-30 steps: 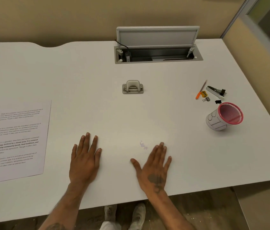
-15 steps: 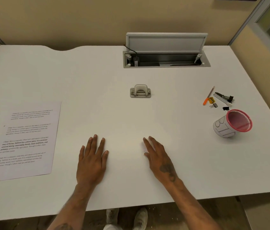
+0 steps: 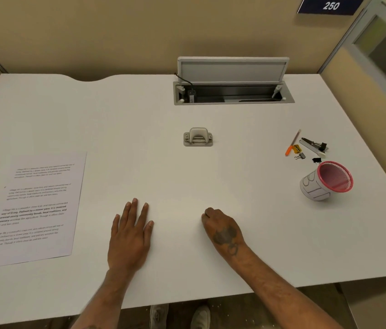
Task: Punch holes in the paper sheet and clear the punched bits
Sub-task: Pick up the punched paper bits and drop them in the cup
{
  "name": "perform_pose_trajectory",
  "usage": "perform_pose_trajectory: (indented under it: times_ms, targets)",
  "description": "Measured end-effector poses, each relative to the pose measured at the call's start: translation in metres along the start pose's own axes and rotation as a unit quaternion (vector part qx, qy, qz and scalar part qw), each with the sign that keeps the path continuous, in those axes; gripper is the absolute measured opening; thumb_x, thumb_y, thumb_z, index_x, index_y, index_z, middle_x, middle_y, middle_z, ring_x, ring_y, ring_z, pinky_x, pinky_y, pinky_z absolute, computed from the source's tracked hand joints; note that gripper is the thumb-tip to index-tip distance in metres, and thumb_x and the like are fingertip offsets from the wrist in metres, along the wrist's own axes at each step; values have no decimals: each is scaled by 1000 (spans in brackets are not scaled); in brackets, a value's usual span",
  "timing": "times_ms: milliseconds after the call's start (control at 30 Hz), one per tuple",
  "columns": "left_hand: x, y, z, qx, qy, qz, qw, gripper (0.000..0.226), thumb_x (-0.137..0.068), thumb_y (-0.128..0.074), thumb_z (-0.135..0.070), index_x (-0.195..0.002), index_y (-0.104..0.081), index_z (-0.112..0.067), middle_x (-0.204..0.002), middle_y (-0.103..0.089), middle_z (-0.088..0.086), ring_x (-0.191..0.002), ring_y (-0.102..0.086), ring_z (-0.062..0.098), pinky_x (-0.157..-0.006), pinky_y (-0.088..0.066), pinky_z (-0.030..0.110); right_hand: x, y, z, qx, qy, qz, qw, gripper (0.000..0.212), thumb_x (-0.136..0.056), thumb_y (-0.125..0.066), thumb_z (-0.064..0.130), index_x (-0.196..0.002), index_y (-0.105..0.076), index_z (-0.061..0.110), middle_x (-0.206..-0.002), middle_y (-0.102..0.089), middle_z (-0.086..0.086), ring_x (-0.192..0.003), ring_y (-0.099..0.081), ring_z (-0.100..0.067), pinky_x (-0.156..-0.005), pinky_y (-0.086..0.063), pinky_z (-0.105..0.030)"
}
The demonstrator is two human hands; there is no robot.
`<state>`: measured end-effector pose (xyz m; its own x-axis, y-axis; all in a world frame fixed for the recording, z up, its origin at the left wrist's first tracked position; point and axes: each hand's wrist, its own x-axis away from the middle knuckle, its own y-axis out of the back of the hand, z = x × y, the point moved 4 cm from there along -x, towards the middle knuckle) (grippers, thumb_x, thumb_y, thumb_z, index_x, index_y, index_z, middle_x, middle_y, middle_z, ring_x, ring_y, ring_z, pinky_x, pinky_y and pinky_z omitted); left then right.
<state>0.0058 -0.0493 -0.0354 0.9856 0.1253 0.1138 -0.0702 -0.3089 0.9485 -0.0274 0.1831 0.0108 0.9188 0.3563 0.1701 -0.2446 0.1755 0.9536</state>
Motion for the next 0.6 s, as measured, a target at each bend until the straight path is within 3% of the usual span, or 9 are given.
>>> perform_pose_trajectory:
  times_ms: [67, 200, 267, 367, 400, 467, 500, 533, 600]
  targets:
    - [0, -1, 0, -2, 1, 2, 1000, 62, -97, -8, -52, -155, -9, -32, -164, 1, -8, -150, 7, 8, -124, -4, 39, -14, 5, 1, 68, -19, 51, 996, 34, -39, -80, -10, -52, -54, 8, -60, -57, -9, -52, -58, -24, -35, -25, -12]
    - [-1, -2, 1, -3, -1, 5, 1000, 61, -97, -8, -52, -155, -7, -31, -164, 2, -8, -150, 8, 8, -124, -4, 40, -19, 20, 5, 79, 15, -55, 995, 49, -18, -69, -7, -42, -36, 20, -46, -50, 5, -37, -47, -10, -31, -20, -18]
    - [0, -3, 2, -3, -1, 5, 1000, 61, -97, -7, -53, -154, -6, -31, -164, 3, -8, -151, 8, 9, -124, -4, 40, -15, 15, 4, 124, 31, -75, 989, 34, -29, -55, -11, -40, -46, 20, -46, -49, 6, -38, -47, -9, -30, -24, -18]
    - [0, -4, 3, 0, -1, 2, 1000, 60, -98, -9, -52, -154, -5, -32, -164, 2, -8, -151, 7, 9, -124, -4, 40, -12, 10, -1, 180, 64, -134, 972, 40, -48, -31, -13, -44, -50, 22, -48, -47, 8, -41, -45, -8, -31, -28, -19]
    - [0, -5, 3, -3, -1, 2, 1000, 60, -98, -9, -53, -154, -4, -32, -164, 3, -9, -151, 8, 8, -124, -3, 39, -14, 8, -2, 179, 63, -112, 976, 40, -49, -31, -13, -45, -50, 22, -48, -47, 8, -41, -44, -7, -31, -28, -19]
    - [-1, -6, 3, -6, -1, 1, 1000, 60, -98, -9, -53, -154, -5, -33, -164, 3, -10, -151, 8, 8, -124, -2, 38, -19, 10, -3, 133, 57, -64, 987, 34, -44, -45, -12, -48, -52, 21, -50, -49, 7, -43, -46, -8, -32, -29, -19]
    - [-2, -6, 4, -6, 0, 0, 1000, 61, -97, -9, -53, -155, -7, -33, -164, 3, -10, -151, 7, 7, -124, -3, 38, -21, 10, -5, 100, 60, -80, 990, 30, -44, -56, -11, -53, -56, 18, -56, -53, 3, -48, -51, -12, -37, -34, -20]
    - [-2, -6, 4, -5, 2, -1, 1000, 61, -97, -9, -53, -155, -8, -33, -164, 2, -10, -151, 6, 7, -124, -4, 39, -24, 7, -10, 39, 34, -62, 997, 23, -54, -64, -7, -65, -61, 13, -67, -59, -2, -59, -57, -18, -46, -40, -23]
    - [-2, -5, 4, -5, 5, -4, 1000, 61, -97, -10, -53, -155, -11, -33, -164, 0, -9, -151, 5, 7, -124, -6, 39, -28, -2, -27, -92, -52, -29, 994, 14, -84, -54, 5, -92, -65, 8, -94, -65, -5, -85, -61, -23, -69, -46, -28]
